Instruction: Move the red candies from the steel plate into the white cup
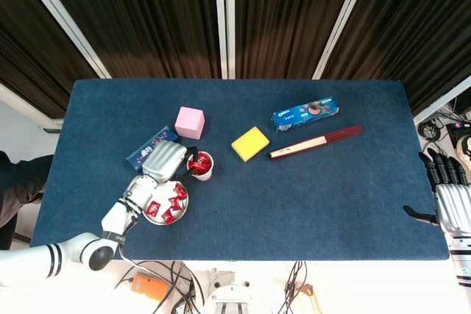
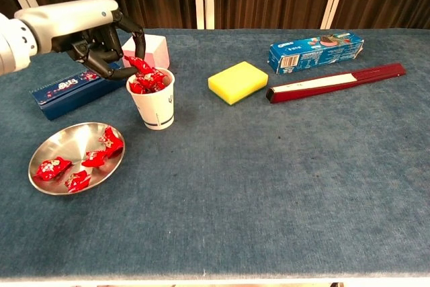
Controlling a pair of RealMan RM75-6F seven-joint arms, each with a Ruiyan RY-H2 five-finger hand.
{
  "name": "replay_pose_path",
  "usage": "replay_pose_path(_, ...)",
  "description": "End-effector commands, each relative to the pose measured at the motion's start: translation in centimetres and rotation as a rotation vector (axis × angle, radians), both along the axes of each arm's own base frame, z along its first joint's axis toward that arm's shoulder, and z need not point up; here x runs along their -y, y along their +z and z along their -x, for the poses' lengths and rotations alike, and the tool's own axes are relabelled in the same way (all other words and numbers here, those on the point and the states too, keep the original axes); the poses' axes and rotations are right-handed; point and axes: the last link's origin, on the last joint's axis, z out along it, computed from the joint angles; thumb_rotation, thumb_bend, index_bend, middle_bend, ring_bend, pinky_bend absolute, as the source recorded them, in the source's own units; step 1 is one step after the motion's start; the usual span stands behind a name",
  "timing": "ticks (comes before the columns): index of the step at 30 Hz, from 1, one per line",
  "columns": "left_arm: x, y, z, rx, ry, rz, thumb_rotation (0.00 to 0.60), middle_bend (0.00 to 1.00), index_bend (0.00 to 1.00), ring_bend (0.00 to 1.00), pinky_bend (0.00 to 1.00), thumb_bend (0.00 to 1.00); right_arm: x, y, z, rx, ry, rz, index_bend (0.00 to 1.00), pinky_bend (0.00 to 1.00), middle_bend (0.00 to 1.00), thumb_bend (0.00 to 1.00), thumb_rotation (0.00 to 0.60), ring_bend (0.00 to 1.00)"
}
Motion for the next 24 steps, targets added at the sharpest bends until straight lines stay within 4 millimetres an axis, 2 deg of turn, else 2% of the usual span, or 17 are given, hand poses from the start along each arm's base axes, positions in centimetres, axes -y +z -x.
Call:
replay_pose_path(1,0.0,-0.5,0.1,-0.028,0.01,0.015,0.6,0.95,0.46,0.86,0.8,0.35,0.0,0.0,0.1,0.001,-0.001,-0.001,0.0,0.0,0.01,0.15,0.6,0.0)
replay_pose_path(5,0.3,-0.3,0.4,-0.043,0.027,0.009,0.6,0.95,0.36,0.86,0.8,0.29,0.1,-0.1,0.2,0.002,0.0,-0.004,0.0,0.0,0.01,0.15,0.6,0.0)
replay_pose_path(10,0.8,1.0,1.2,-0.05,0.044,-0.02,0.6,0.95,0.24,0.85,0.8,0.25,0.1,-0.1,0.1,0.004,0.006,-0.001,0.0,0.0,0.01,0.15,0.6,0.0)
replay_pose_path(15,1.8,4.6,3.6,-0.031,0.096,-0.146,0.6,0.89,0.22,0.8,0.77,0.21,0.0,0.2,0.3,0.004,0.003,0.005,0.0,0.0,0.01,0.15,0.6,0.0)
replay_pose_path(17,2.4,6.6,5.7,-0.047,0.128,-0.222,0.6,0.82,0.23,0.73,0.71,0.21,0.0,0.5,0.4,0.002,-0.002,0.003,0.0,0.0,0.01,0.15,0.6,0.0)
replay_pose_path(20,3.7,8.9,9.3,-0.115,0.168,-0.327,0.6,0.67,0.24,0.55,0.54,0.19,0.0,0.8,0.6,0.006,-0.002,-0.003,0.0,0.0,0.01,0.15,0.6,0.0)
replay_pose_path(22,5.0,10.3,11.8,-0.158,0.197,-0.383,0.6,0.5,0.24,0.38,0.36,0.17,-0.1,1.0,0.6,0.016,0.003,-0.012,0.0,0.0,0.01,0.15,0.6,0.0)
replay_pose_path(24,6.4,11.4,13.7,-0.181,0.223,-0.424,0.6,0.37,0.24,0.25,0.21,0.16,-0.2,1.1,0.6,0.018,0.007,-0.017,0.0,0.0,0.01,0.15,0.6,0.0)
